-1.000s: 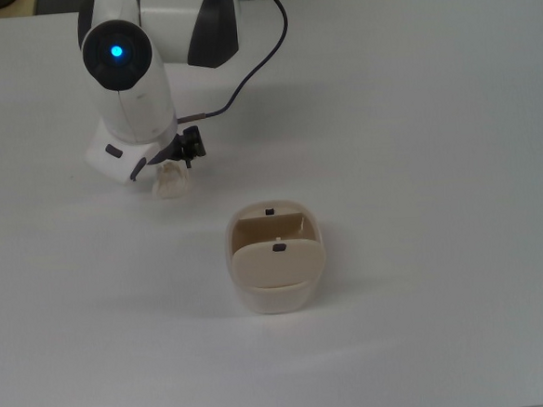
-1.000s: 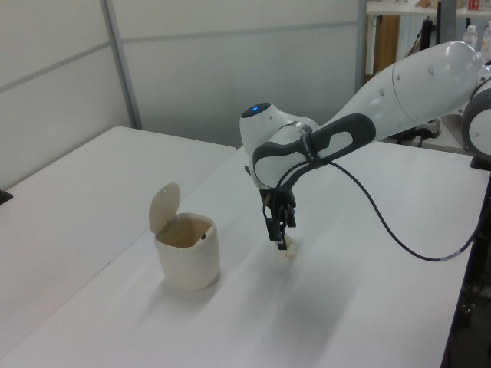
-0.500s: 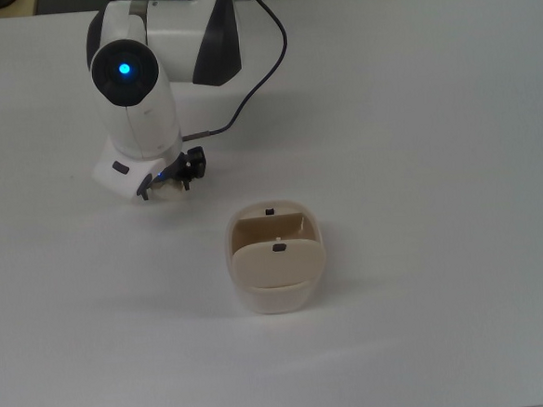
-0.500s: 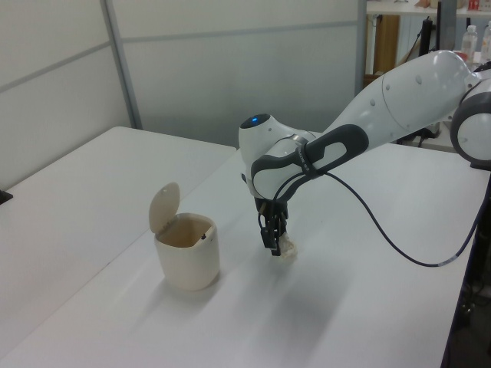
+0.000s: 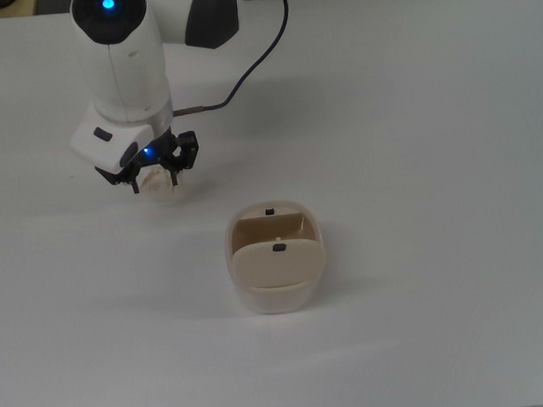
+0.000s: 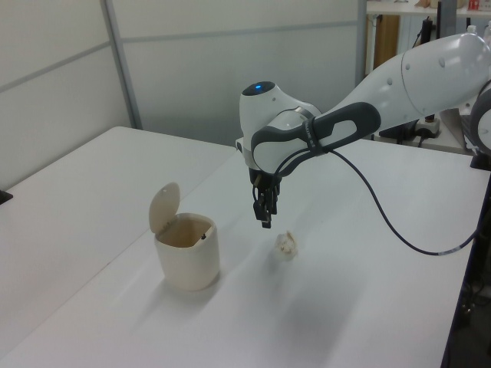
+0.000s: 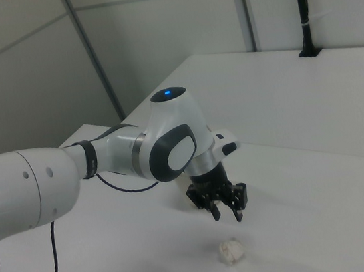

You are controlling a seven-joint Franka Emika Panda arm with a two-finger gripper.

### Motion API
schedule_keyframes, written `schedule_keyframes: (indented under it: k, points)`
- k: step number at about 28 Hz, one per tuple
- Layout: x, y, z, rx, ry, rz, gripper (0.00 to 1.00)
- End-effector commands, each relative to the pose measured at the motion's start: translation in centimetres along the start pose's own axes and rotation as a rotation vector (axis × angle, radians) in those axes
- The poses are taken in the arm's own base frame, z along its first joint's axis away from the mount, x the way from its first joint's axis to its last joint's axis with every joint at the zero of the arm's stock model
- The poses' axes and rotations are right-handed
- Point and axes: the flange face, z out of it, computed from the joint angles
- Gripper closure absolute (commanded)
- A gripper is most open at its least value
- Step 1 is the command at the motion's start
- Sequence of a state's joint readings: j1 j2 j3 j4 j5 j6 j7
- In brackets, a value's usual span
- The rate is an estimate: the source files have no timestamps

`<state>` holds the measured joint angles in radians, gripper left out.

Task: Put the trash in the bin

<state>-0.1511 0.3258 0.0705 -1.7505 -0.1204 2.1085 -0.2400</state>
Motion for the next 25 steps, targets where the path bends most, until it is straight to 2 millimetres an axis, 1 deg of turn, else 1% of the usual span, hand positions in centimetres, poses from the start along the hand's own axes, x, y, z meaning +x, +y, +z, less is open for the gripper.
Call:
schedule_keyframes:
  k: [1, 2, 6, 10, 11, 13, 14, 16, 20, 22, 25]
  points:
    - [-1.3, -0.7, 2.8, -0.022, -0.077, -0.033, 0.00]
    - [-1.7, -0.9, 3.4, -0.022, -0.093, -0.038, 0.00]
    - [-2.0, -1.0, 3.9, -0.020, -0.106, -0.042, 0.00]
    - [-2.4, -1.0, 4.9, -0.032, -0.129, -0.056, 0.00]
    - [-2.4, -1.0, 5.3, -0.033, -0.137, -0.058, 0.02]
    - [-2.4, -1.2, 6.2, -0.031, -0.151, -0.061, 0.17]
    - [-2.4, -1.2, 6.6, -0.031, -0.155, -0.063, 0.29]
    - [-2.4, -1.2, 6.8, -0.035, -0.157, -0.065, 0.38]
    - [-2.4, -1.2, 6.9, -0.035, -0.156, -0.064, 0.47]
    - [-2.3, -1.2, 6.7, -0.036, -0.151, -0.064, 0.54]
    - [-2.1, -1.1, 6.1, -0.040, -0.142, -0.064, 0.61]
